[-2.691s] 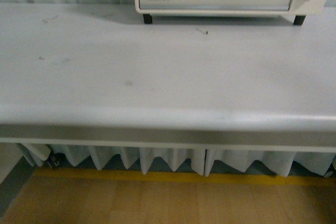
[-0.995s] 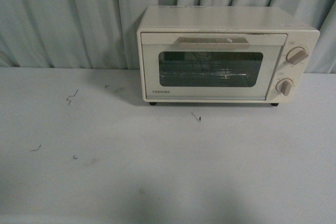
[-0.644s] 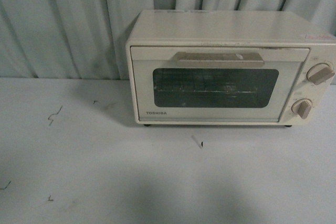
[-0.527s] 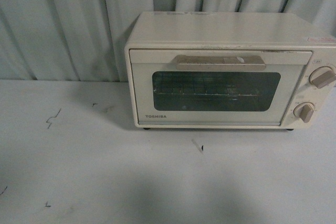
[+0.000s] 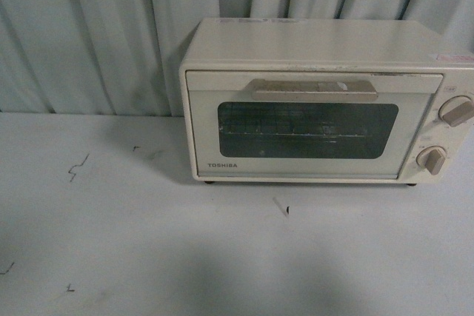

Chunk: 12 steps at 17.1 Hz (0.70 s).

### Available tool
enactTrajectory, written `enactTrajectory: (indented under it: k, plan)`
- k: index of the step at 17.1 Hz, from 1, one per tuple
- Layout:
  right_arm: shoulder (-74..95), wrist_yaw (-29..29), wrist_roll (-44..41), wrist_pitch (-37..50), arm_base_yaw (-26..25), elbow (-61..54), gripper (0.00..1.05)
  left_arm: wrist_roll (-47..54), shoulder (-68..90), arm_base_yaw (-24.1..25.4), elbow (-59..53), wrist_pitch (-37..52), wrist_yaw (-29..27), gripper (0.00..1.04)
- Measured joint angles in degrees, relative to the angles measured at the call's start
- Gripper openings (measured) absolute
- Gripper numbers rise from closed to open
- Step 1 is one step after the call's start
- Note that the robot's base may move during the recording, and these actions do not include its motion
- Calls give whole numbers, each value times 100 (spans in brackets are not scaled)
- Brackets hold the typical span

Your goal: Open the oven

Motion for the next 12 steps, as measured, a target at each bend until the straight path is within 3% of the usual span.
enactTrajectory:
  k: [3, 5, 8, 12]
  plan:
    - [0, 0, -2, -2, 0, 0, 98, -3888, 3073, -1504, 369, 2013, -730, 98]
    - [0, 0, -2, 2, 0, 0, 98, -5825, 4826, -2144, 673, 3248, -944, 98]
    - [0, 0, 0, 2, 0, 0, 98, -7453, 6828, -2745, 1147, 4387, -984, 98]
    - [0, 2, 0, 2, 0, 0, 98, -8004, 8421, -3008, 1939, 5167, -975, 98]
